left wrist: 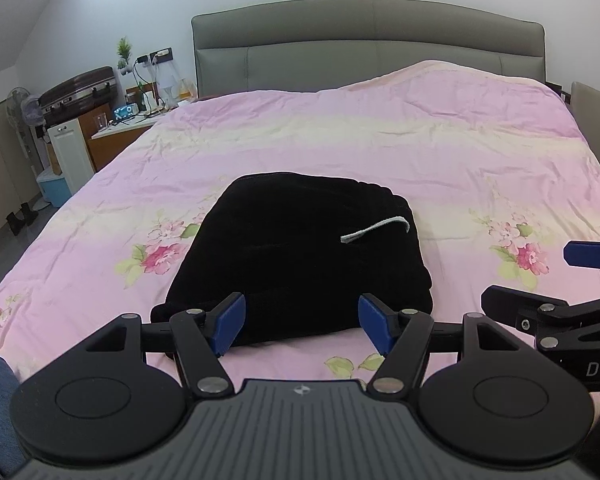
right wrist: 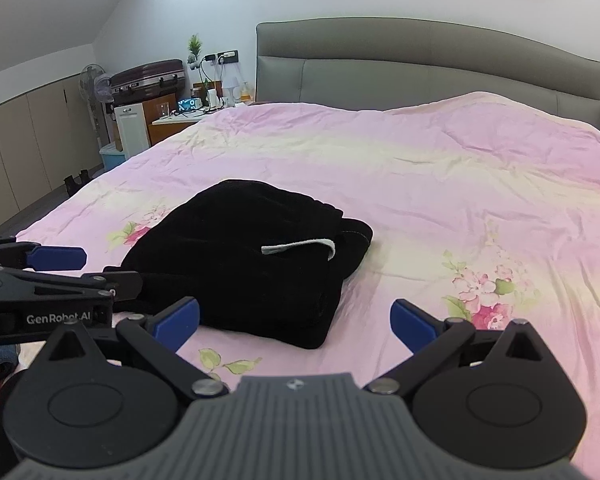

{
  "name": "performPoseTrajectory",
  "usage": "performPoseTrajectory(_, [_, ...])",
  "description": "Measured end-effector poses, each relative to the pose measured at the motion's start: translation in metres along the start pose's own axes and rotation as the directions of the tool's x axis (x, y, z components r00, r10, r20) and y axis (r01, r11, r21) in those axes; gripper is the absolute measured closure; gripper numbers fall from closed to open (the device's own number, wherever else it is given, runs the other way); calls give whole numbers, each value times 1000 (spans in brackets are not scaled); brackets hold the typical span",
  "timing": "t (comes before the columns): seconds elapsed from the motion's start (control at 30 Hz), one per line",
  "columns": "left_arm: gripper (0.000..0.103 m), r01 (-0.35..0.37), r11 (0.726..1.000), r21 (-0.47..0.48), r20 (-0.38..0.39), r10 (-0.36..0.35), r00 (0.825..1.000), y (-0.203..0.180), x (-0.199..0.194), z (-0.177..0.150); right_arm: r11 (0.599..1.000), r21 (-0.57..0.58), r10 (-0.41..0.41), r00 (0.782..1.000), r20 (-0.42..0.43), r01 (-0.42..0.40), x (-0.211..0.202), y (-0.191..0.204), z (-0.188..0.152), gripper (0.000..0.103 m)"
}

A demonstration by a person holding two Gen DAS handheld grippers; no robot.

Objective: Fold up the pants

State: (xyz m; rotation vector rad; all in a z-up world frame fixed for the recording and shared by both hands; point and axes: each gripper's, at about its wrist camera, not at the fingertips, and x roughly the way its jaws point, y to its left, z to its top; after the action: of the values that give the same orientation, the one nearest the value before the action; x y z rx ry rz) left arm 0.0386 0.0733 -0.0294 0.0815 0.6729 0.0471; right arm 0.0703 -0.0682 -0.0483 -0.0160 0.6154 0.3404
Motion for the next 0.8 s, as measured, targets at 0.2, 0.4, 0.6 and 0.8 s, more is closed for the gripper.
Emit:
performPoseTrajectory(0.2, [27,0,1000,-13,-13,0,1000,0,-2,-1,1000,26,-7,1000,-7,7,-2,-6,-2,5])
performPoseTrajectory(0.4, [27,0,1000,-13,-4,0,1000,-2,-7,1,1000,26,-6,1000,3,6,-8,-9,-3,5])
performPoseTrajectory(0.6, [27,-3,1000,-12,-3,3,1000,-3,-9,2,1000,29,-10,1000,14,9,-13,-13,-4,5])
performPoseTrajectory(0.8, [27,-3,1000,-13,-3,3,1000,-4,-12,3,999,30,-11,1000,22,10,-17,-13,-5,5])
